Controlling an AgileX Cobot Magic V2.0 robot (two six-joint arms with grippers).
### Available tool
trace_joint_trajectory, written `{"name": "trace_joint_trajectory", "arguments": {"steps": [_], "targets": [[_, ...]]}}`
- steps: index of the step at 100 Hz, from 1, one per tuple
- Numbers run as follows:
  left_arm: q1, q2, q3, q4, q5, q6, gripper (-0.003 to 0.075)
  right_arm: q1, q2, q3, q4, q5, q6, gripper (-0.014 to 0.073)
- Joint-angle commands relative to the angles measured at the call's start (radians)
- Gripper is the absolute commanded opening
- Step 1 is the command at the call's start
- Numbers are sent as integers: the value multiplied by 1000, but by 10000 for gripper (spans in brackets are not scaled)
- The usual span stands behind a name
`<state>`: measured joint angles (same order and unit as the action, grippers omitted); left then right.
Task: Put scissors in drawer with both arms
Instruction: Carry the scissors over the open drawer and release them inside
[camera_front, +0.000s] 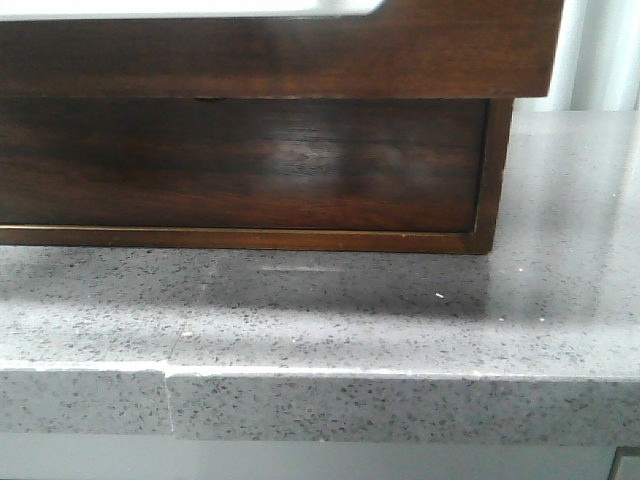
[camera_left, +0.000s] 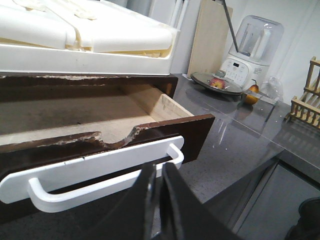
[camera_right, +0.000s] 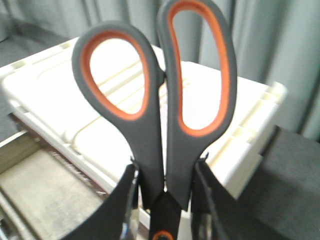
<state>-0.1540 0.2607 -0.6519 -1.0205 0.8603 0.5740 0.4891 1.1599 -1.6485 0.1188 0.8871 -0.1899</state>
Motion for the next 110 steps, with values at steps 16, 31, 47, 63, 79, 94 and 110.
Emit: {"name": "trace_joint_trajectory", "arguments": {"steps": [16, 31, 47, 63, 79, 94, 110], "targets": [[-5, 11, -32, -45, -52, 0, -20, 225, 125, -37, -2, -58, -255, -66], [-5, 11, -32, -45, -52, 0, -20, 282, 230, -37, -60, -60, -291, -66], [-5, 11, -32, -45, -52, 0, -20, 286, 320, -37, -112, -52, -291, -66], [-5, 11, -32, -45, -50, 0, -20, 286, 373, -37, -119, -37, -311, -66], [-5, 11, -32, -42, -50, 0, -20, 286, 402, -37, -119, -21, -311, -66], [-5, 11, -32, -42, -49, 0, -20, 286, 404, -37, -124, -18, -311, -65], [-5, 11, -32, -38, -49, 0, -20, 290, 375, -37, -109, -18, -311, -66]]}}
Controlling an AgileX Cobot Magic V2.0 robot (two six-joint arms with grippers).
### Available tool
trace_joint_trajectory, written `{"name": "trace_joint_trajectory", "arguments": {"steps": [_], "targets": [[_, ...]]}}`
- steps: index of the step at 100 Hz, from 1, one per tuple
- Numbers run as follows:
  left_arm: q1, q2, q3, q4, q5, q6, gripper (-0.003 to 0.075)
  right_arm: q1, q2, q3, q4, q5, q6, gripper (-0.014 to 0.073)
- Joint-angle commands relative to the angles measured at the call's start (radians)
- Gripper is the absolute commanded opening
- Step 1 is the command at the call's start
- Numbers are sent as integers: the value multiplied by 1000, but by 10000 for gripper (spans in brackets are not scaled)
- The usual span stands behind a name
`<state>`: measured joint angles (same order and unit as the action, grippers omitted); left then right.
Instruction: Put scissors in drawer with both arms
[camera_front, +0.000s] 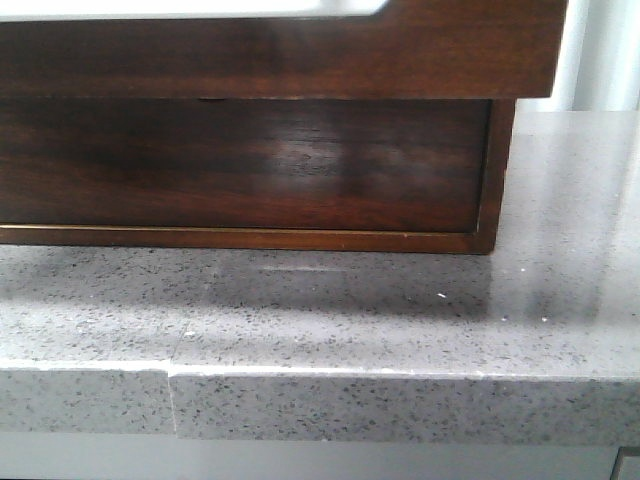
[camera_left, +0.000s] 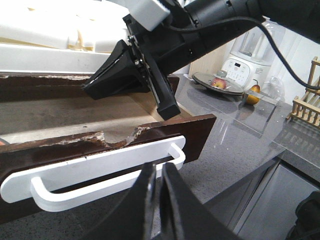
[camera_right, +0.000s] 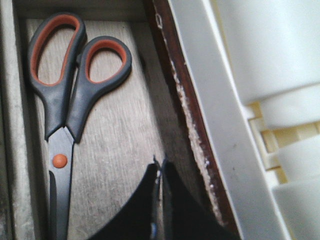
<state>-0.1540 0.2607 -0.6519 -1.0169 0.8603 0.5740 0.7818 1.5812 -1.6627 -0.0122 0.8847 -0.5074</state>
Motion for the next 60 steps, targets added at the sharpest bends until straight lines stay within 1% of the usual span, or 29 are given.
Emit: {"name": "trace_joint_trajectory", "arguments": {"steps": [1, 12, 22, 34, 41, 49, 54, 60], "targets": [[-5, 11, -32, -43, -49, 0, -20, -3, -52, -23, 28, -15, 6, -66], [-5, 11, -32, -18, -49, 0, -20, -2, -121, -23, 115, -11, 6, -66], [-5, 11, -32, 24, -53, 0, -20, -2, -209, -23, 196, 24, 6, -65], [-5, 11, -32, 91, -55, 0, -20, -2, -322, 14, 211, 64, 6, -62], [-5, -1, -32, 148, -57, 0, -20, -2, -412, 84, 201, 66, 6, -60], [-5, -34, -32, 246, -66, -26, -20, -2, -536, 216, 183, 36, 6, -48], [-5, -66, -32, 321, -79, -70, -20, -2, -641, 317, 172, -19, 8, -44], [-5, -101, -28, 417, -88, -126, -20, -2, -759, 445, 163, -130, 13, -44]]}}
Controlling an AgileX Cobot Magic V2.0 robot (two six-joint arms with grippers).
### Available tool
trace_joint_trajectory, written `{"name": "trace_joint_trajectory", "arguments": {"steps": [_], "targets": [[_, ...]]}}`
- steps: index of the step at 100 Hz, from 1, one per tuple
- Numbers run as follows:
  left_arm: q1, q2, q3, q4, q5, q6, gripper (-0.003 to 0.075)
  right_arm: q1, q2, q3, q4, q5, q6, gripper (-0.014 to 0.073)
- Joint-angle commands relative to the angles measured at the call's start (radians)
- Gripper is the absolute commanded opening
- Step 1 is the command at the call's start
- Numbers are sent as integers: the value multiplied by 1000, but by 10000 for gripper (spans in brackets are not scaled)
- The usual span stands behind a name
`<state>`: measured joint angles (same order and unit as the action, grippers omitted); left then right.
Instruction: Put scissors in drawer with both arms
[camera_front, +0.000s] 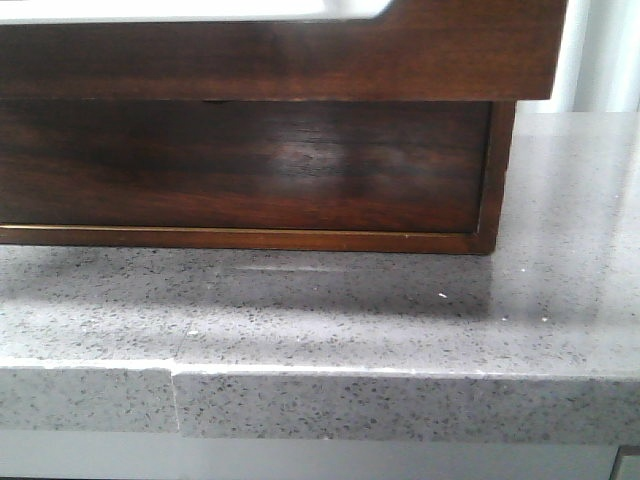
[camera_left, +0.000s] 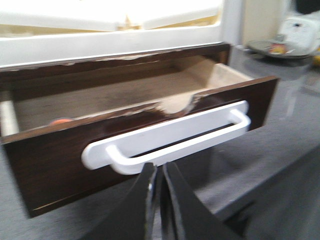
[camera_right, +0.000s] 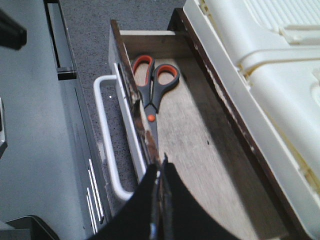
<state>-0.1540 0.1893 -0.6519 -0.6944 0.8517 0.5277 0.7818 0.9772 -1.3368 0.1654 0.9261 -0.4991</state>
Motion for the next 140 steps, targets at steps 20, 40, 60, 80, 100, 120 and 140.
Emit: {"name": "trace_joint_trajectory", "arguments": {"steps": [20, 40, 60, 80, 100, 120, 140], "targets": [[-5, -113, 37, 284, -79, -143, -20, -6, -602, 569, -88, -459, 5, -45], [-5, -118, 93, 278, -79, -143, -20, -10, -896, 782, -100, -501, 106, -45], [-5, -118, 99, 278, -79, -143, -20, -20, -935, 796, -102, -515, 115, -46], [-5, -118, 99, 278, -79, -143, -20, -20, -935, 796, -102, -515, 115, -46], [-5, -118, 99, 278, -79, -143, -20, -20, -935, 796, -102, -515, 115, -46], [-4, -118, 133, 282, -96, -143, -20, -20, -935, 796, -102, -515, 115, -46], [1, -126, 220, 315, -195, -140, -20, -20, -935, 796, -102, -515, 115, -46]]}}
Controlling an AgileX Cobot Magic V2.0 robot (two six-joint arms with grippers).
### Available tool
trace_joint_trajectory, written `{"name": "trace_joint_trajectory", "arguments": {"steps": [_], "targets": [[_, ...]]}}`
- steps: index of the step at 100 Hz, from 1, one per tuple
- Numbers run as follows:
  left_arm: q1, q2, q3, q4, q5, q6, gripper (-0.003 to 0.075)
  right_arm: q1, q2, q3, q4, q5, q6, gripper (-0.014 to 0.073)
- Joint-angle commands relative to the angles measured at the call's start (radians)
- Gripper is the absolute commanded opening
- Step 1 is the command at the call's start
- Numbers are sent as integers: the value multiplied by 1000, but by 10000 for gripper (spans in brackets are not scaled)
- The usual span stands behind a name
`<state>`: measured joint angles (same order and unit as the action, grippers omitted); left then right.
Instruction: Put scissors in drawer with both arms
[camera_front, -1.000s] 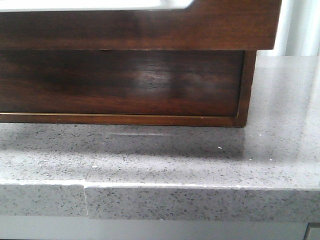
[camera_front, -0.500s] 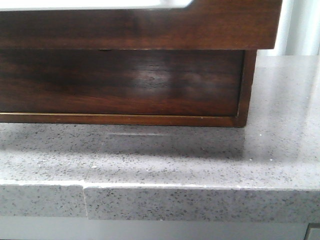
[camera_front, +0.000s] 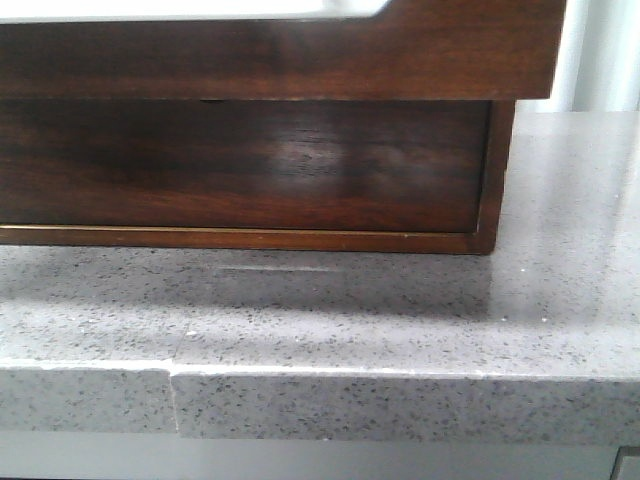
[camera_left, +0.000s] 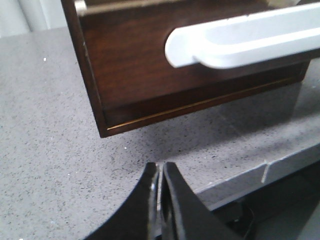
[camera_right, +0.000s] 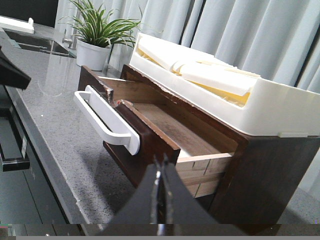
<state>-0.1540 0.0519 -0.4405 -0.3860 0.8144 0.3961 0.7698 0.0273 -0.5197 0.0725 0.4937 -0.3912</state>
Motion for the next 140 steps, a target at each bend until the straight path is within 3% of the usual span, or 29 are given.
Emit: {"name": "trace_joint_trajectory", "arguments": {"steps": [1, 9, 22, 32, 61, 77, 140], "targets": [[1, 11, 17, 24, -178, -9, -20, -8, 14, -21, -9, -83, 7, -46], [1, 2, 82, 137, -311, -50, -20, -8, 14, -21, -9, -83, 7, -46], [1, -20, 228, 450, -587, -376, -20, -8, 14, -21, -9, -83, 7, -46], [1, -53, 317, 518, -679, -469, -20, -8, 14, -21, -9, -83, 7, -46], [1, -90, 456, 483, -659, -536, -20, -8, 14, -21, -9, -83, 7, -46], [1, -90, 457, 483, -538, -536, -20, -8, 14, -21, -9, -83, 7, -46], [1, -90, 457, 483, -540, -536, -20, -8, 14, -21, -9, -83, 7, -46]]}}
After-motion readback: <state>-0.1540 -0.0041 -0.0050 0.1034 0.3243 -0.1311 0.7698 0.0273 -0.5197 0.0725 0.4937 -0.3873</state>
